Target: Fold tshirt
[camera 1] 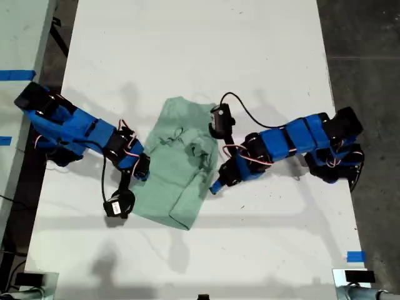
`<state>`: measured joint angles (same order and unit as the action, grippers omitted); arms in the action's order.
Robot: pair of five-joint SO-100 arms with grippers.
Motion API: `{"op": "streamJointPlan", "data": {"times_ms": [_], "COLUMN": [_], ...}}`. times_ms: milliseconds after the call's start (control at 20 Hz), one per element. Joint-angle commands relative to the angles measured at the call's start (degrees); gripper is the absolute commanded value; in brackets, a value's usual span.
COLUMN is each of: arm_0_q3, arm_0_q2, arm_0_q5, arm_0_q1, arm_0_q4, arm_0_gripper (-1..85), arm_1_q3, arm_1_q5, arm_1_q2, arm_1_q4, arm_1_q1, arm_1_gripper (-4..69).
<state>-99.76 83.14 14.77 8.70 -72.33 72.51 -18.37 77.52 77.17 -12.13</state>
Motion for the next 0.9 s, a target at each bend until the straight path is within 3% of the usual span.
{"op": "streamJointPlan", "data": {"times_ms": [0,150,250,400,700,850], "arm_0_q3": [14.7,31.0,38.5,40.4,39.5,37.0], "arm_0_q2": [-9.3,-26.4,-34.0,-34.0,-17.3,-7.4], "arm_0_q5": [-5.2,-11.0,-12.0,-11.3,-5.7,-5.2], "arm_0_q1": [-1.9,-3.7,-4.1,-4.6,-1.4,1.5], "arm_0_q4": [-1.7,-2.9,-4.0,-9.1,-23.0,-23.0], "arm_0_gripper": [0.0,2.6,17.0,23.4,25.4,26.1], "arm_1_q3": [-0.3,-0.3,0.0,0.4,0.5,0.2], "arm_1_q5": [0.9,1.1,1.6,2.0,1.5,1.1], "arm_1_q2": [4.2,4.1,4.1,4.2,4.5,4.7], "arm_1_q4": [-2.1,-2.4,-2.4,-2.5,-2.3,-2.0], "arm_1_q1": [-1.3,-1.7,-2.1,-2.5,-2.4,-2.3], "arm_1_gripper": [26.0,26.0,26.0,26.1,26.2,26.1]}}
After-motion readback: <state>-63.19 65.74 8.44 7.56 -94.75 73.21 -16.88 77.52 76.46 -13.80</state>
